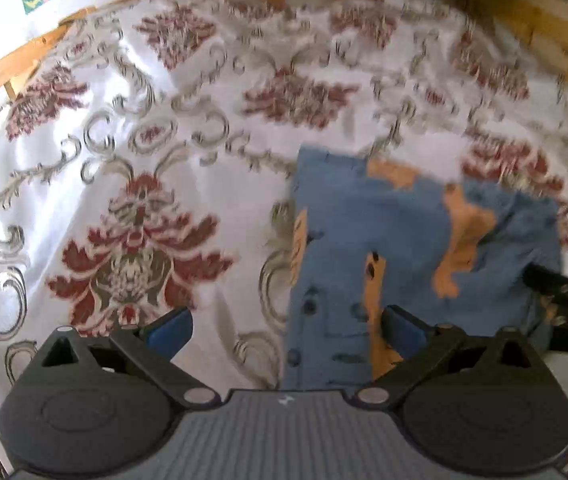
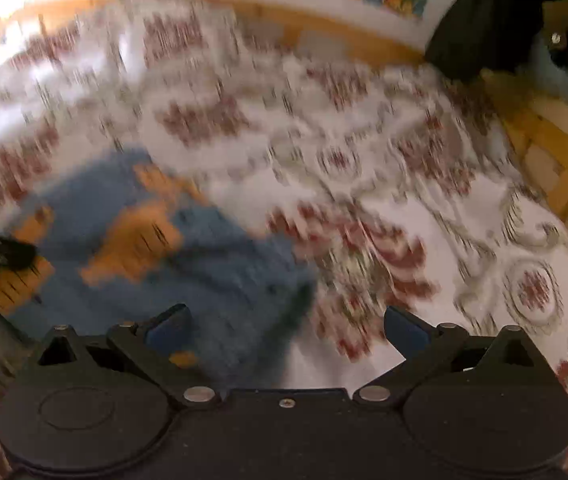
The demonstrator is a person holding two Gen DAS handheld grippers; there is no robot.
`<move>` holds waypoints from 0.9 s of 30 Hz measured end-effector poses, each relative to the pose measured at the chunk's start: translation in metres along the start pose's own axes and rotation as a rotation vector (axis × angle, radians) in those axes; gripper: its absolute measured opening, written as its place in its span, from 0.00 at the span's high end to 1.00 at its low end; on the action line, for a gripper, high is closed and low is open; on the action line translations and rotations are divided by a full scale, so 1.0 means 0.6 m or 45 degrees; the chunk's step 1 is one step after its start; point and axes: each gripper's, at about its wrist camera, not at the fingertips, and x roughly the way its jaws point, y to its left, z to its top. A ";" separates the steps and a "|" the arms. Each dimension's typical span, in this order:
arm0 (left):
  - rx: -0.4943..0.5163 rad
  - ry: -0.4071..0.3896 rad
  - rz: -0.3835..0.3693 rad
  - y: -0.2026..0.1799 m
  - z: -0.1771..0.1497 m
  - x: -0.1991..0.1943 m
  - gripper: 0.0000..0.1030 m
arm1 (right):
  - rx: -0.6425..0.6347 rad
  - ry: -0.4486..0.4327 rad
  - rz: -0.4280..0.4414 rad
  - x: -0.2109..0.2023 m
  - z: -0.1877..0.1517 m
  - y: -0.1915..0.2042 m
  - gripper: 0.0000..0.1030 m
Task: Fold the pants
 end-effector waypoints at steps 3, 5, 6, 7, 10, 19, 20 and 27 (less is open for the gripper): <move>-0.013 0.073 -0.022 0.008 -0.016 0.015 0.00 | 0.022 0.085 0.048 0.007 -0.014 -0.011 0.01; -0.053 0.105 -0.048 0.017 -0.020 0.015 0.00 | 0.024 0.114 0.068 0.003 -0.016 -0.018 0.01; -0.078 0.117 -0.061 0.024 -0.021 0.011 0.00 | 0.038 0.118 0.074 -0.003 -0.017 -0.022 0.01; -0.103 0.132 -0.072 0.031 -0.020 0.005 0.00 | 0.062 0.111 0.087 -0.013 -0.016 -0.028 0.01; -0.153 0.113 -0.071 0.052 -0.013 -0.025 0.00 | 0.137 -0.007 0.081 -0.054 -0.012 -0.052 0.01; -0.004 -0.099 -0.177 0.031 0.100 -0.017 0.00 | 0.015 -0.210 0.068 -0.021 0.035 -0.033 0.01; 0.041 -0.101 -0.143 0.019 0.112 0.004 0.00 | -0.021 -0.186 0.084 -0.005 0.037 -0.024 0.01; 0.101 -0.159 0.094 0.001 0.122 0.130 0.00 | -0.087 -0.103 0.008 0.063 0.032 -0.024 0.01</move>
